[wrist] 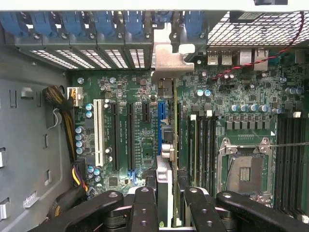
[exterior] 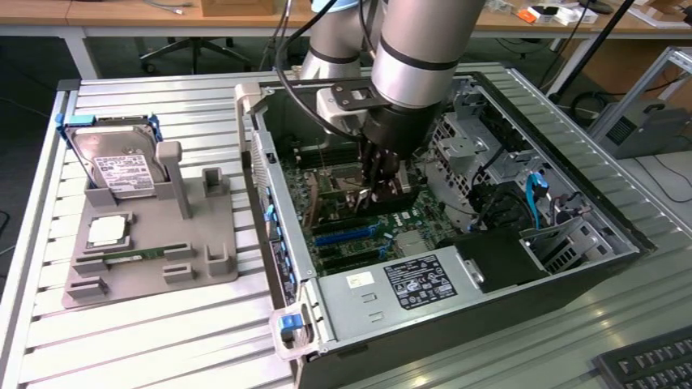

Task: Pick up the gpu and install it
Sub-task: 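Insert the gpu into the slot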

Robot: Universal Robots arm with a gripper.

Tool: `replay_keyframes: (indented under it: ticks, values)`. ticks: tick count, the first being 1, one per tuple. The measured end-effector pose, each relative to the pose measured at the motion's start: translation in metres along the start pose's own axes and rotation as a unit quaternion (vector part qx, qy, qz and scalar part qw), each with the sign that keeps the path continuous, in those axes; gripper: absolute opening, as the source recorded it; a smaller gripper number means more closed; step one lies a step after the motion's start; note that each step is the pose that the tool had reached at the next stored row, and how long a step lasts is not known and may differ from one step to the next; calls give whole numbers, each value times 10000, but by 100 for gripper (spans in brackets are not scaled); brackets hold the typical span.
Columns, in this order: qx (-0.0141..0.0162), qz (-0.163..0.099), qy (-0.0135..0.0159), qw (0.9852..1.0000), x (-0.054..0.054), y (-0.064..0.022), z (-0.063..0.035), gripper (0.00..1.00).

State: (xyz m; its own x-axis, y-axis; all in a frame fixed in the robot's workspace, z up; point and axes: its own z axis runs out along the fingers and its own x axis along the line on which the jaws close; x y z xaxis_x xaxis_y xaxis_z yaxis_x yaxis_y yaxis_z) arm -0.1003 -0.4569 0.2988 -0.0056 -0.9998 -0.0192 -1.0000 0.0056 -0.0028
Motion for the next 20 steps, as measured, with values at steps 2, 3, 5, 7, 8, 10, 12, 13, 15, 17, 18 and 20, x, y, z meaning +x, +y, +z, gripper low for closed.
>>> replay_keyframes:
  ticks: [2,3,5,7,8,10,12,13,15,17,18,20]
  values:
    - [0,0,1,10000,0,7,6,27]
    - [0,0,0,10000,0,11,10,27]
    - [0,0,1,10000,1,21,18,27]
    - [0,0,0,10000,2,32,27,27]
    - [0,0,0,10000,2,38,30,27]
    - [0,0,0,10000,3,51,39,27]
    - [0,0,0,10000,3,63,48,27]
    - [0,0,0,10000,4,71,55,27]
    - [0,0,0,10000,4,88,72,27]
    - [0,0,0,10000,5,106,87,27]
    - [0,0,0,10000,5,110,92,27]
    - [0,0,0,10000,5,123,105,27]
